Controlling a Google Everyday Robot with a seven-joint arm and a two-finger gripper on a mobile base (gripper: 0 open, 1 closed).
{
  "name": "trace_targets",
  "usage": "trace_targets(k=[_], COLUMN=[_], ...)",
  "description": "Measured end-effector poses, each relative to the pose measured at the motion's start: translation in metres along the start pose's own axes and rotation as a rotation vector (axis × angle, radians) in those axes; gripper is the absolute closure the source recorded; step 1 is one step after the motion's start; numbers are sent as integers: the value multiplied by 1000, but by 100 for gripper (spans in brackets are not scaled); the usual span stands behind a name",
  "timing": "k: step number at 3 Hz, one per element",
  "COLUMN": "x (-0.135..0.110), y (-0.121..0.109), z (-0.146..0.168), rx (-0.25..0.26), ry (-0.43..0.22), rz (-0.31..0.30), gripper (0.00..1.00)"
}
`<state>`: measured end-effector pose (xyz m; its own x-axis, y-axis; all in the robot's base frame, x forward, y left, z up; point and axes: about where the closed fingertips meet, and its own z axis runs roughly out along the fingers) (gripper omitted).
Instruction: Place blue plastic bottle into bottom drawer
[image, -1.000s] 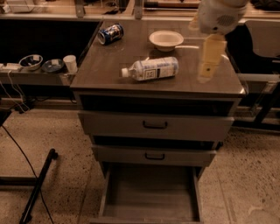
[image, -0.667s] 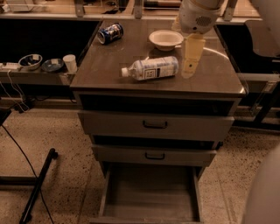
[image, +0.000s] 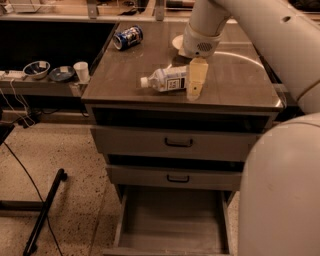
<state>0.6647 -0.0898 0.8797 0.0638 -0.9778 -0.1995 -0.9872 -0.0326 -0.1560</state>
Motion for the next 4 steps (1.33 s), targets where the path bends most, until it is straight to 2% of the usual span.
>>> trace_targets(k=[1,2,4], x=[-8,-15,-8], y=[-5,-8,-5], z=[26,40,17], rx=[-35,-50,-3], ry=[-7,-20,-141], rz=[-7,-9,65], gripper=[19,42,88])
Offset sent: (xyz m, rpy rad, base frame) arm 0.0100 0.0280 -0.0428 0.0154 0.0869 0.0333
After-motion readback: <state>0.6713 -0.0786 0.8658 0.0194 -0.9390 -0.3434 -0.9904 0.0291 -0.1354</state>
